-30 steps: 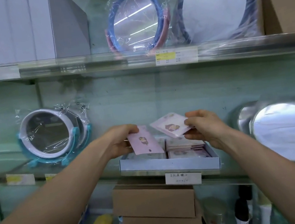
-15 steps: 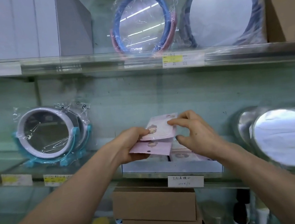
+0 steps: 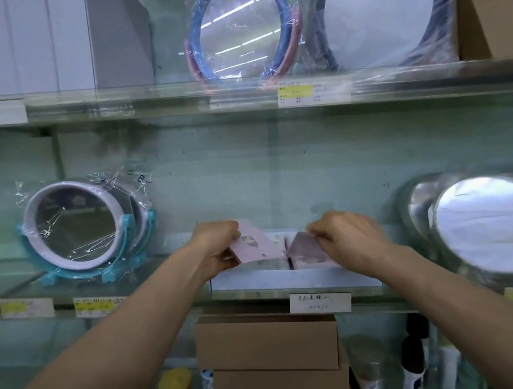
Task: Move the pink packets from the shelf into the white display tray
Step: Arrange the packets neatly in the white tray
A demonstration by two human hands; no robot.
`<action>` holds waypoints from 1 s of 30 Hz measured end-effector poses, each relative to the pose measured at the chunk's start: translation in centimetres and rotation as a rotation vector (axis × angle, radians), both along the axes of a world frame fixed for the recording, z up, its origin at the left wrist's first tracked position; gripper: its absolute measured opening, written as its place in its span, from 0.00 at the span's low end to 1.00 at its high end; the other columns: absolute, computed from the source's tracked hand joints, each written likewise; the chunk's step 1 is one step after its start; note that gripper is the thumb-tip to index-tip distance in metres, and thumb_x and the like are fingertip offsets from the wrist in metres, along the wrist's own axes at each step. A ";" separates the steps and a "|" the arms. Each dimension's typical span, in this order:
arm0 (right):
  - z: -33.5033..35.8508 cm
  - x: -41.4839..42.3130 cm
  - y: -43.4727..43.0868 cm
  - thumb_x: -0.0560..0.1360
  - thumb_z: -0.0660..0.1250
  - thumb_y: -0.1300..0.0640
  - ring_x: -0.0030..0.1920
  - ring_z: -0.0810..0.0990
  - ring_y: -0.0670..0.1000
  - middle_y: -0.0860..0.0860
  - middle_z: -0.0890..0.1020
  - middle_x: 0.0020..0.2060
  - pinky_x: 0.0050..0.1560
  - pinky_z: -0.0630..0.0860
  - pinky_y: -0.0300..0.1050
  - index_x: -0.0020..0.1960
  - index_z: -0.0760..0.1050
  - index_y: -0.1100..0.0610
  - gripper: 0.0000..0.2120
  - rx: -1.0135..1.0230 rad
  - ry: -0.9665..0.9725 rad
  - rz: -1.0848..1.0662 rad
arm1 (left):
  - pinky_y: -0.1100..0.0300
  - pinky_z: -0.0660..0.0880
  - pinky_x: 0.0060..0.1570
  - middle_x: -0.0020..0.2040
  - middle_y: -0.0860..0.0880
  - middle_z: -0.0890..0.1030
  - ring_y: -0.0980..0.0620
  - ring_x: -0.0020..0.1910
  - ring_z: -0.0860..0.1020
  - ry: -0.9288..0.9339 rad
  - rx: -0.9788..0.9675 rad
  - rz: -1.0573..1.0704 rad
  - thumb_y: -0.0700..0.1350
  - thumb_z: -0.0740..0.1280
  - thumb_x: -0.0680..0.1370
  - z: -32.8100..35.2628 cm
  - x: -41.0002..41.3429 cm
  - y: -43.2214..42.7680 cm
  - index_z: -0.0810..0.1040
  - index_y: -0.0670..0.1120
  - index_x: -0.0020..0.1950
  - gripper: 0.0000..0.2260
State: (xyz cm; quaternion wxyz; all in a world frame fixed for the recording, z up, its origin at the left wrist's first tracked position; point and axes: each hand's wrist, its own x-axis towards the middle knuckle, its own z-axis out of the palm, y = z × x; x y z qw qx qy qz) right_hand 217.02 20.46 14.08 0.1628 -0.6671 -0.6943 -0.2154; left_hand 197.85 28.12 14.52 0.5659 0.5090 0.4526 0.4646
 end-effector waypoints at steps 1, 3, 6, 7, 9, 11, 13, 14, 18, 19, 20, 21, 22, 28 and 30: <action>-0.3 0.0 -0.1 0.77 0.56 0.61 0.49 0.77 0.59 0.53 0.79 0.47 0.38 0.64 0.45 0.42 0.72 0.52 0.09 -0.026 -0.038 -0.027 | 0.56 0.75 0.34 0.44 0.44 0.78 0.49 0.37 0.77 -0.002 0.014 0.007 0.31 0.58 0.79 -0.1 0.1 0.0 0.75 0.42 0.61 0.14; -0.8 0.1 0.0 0.77 0.55 0.59 0.52 0.77 0.58 0.53 0.80 0.51 0.39 0.63 0.44 0.47 0.76 0.52 0.10 -0.083 -0.081 -0.068 | 0.55 0.75 0.39 0.55 0.41 0.78 0.46 0.43 0.77 -0.014 0.038 0.021 0.29 0.58 0.78 -0.3 0.2 0.1 0.72 0.44 0.69 0.21; -1.1 0.1 0.2 0.80 0.53 0.53 0.55 0.76 0.57 0.53 0.80 0.55 0.42 0.64 0.44 0.53 0.76 0.51 0.13 -0.180 -0.102 -0.098 | 0.56 0.75 0.38 0.68 0.42 0.72 0.47 0.46 0.76 -0.055 0.053 0.031 0.28 0.57 0.78 -0.3 0.4 0.5 0.62 0.48 0.76 0.29; -1.2 0.1 0.3 0.80 0.52 0.49 0.56 0.76 0.57 0.52 0.80 0.56 0.43 0.64 0.44 0.53 0.76 0.50 0.15 -0.211 -0.104 -0.106 | 0.57 0.75 0.34 0.69 0.43 0.71 0.47 0.44 0.76 -0.066 0.052 0.032 0.28 0.57 0.78 -0.3 0.5 0.6 0.60 0.50 0.77 0.31; -1.4 0.2 0.2 0.80 0.50 0.42 0.54 0.75 0.56 0.51 0.80 0.55 0.45 0.66 0.46 0.49 0.77 0.49 0.19 -0.263 -0.075 -0.130 | 0.57 0.75 0.29 0.70 0.44 0.70 0.49 0.39 0.77 -0.077 0.046 0.032 0.28 0.58 0.77 -0.4 0.8 0.8 0.55 0.52 0.78 0.34; -1.7 0.2 0.2 0.79 0.48 0.38 0.48 0.74 0.55 0.51 0.81 0.50 0.45 0.68 0.46 0.39 0.74 0.51 0.24 -0.297 -0.022 -0.150 | 0.55 0.75 0.31 0.69 0.43 0.70 0.48 0.39 0.77 -0.095 0.040 0.025 0.27 0.58 0.77 -0.5 0.9 1.0 0.51 0.52 0.79 0.36; -1.8 0.1 0.1 0.79 0.47 0.38 0.45 0.73 0.54 0.51 0.80 0.46 0.45 0.68 0.46 0.34 0.70 0.52 0.25 -0.329 0.045 -0.157 | 0.52 0.76 0.35 0.68 0.42 0.71 0.45 0.42 0.77 -0.091 0.039 0.019 0.27 0.58 0.77 -0.6 0.9 1.2 0.51 0.49 0.79 0.35; -1.7 0.1 0.1 0.79 0.47 0.40 0.46 0.73 0.55 0.51 0.79 0.48 0.45 0.68 0.46 0.35 0.70 0.52 0.24 -0.350 0.069 -0.158 | 0.51 0.76 0.37 0.65 0.41 0.73 0.45 0.43 0.78 -0.084 0.041 0.002 0.27 0.58 0.77 -0.7 0.9 1.2 0.54 0.47 0.78 0.32; -1.0 -0.2 0.4 0.80 0.52 0.45 0.49 0.76 0.57 0.51 0.77 0.42 0.42 0.67 0.45 0.37 0.72 0.53 0.20 -0.271 0.334 -0.092 | 0.49 0.75 0.42 0.50 0.40 0.79 0.45 0.39 0.78 -0.089 -0.012 -0.075 0.28 0.58 0.78 -0.4 1.0 0.7 0.72 0.36 0.64 0.16; -0.8 -0.3 0.5 0.80 0.54 0.47 0.46 0.77 0.58 0.51 0.77 0.38 0.40 0.68 0.44 0.35 0.71 0.54 0.19 -0.223 0.551 -0.029 | 0.50 0.75 0.41 0.50 0.40 0.79 0.45 0.39 0.79 -0.103 -0.023 -0.090 0.28 0.58 0.78 -0.2 1.2 0.5 0.73 0.35 0.63 0.15; -0.4 -0.5 0.7 0.80 0.56 0.48 0.43 0.78 0.57 0.52 0.78 0.37 0.38 0.69 0.43 0.37 0.73 0.55 0.18 -0.208 0.811 0.039 | 0.51 0.76 0.40 0.51 0.39 0.80 0.45 0.40 0.79 -0.116 -0.028 -0.117 0.28 0.59 0.78 0.0 1.4 0.3 0.73 0.35 0.62 0.14; 0.1 -0.9 0.6 0.80 0.58 0.49 0.40 0.80 0.55 0.52 0.79 0.38 0.37 0.72 0.41 0.41 0.76 0.56 0.15 -0.236 1.055 0.100 | 0.52 0.76 0.39 0.51 0.40 0.80 0.45 0.41 0.80 -0.123 -0.021 -0.149 0.29 0.59 0.78 0.2 1.7 0.2 0.74 0.35 0.62 0.14; 0.5 -1.3 0.5 0.79 0.60 0.50 0.38 0.80 0.52 0.52 0.81 0.39 0.34 0.75 0.40 0.47 0.78 0.57 0.12 -0.277 1.220 0.151 | 0.53 0.77 0.39 0.50 0.40 0.80 0.45 0.42 0.80 -0.133 -0.011 -0.196 0.29 0.58 0.78 0.3 2.0 0.1 0.75 0.36 0.61 0.13; 1.5 -0.8 0.7 0.75 0.67 0.63 0.40 0.82 0.52 0.53 0.83 0.43 0.41 0.81 0.46 0.47 0.78 0.51 0.08 -0.020 1.129 0.227 | 0.52 0.75 0.52 0.51 0.42 0.77 0.45 0.50 0.77 -0.023 -0.022 -0.207 0.45 0.64 0.80 0.5 2.4 0.1 0.74 0.41 0.61 0.12; 1.2 -0.2 0.6 0.73 0.68 0.62 0.41 0.81 0.53 0.52 0.83 0.41 0.44 0.79 0.49 0.40 0.79 0.48 0.09 0.069 0.982 0.225 | 0.49 0.76 0.50 0.53 0.39 0.76 0.43 0.48 0.77 -0.082 -0.090 -0.227 0.53 0.63 0.80 0.5 1.9 0.6 0.74 0.40 0.60 0.18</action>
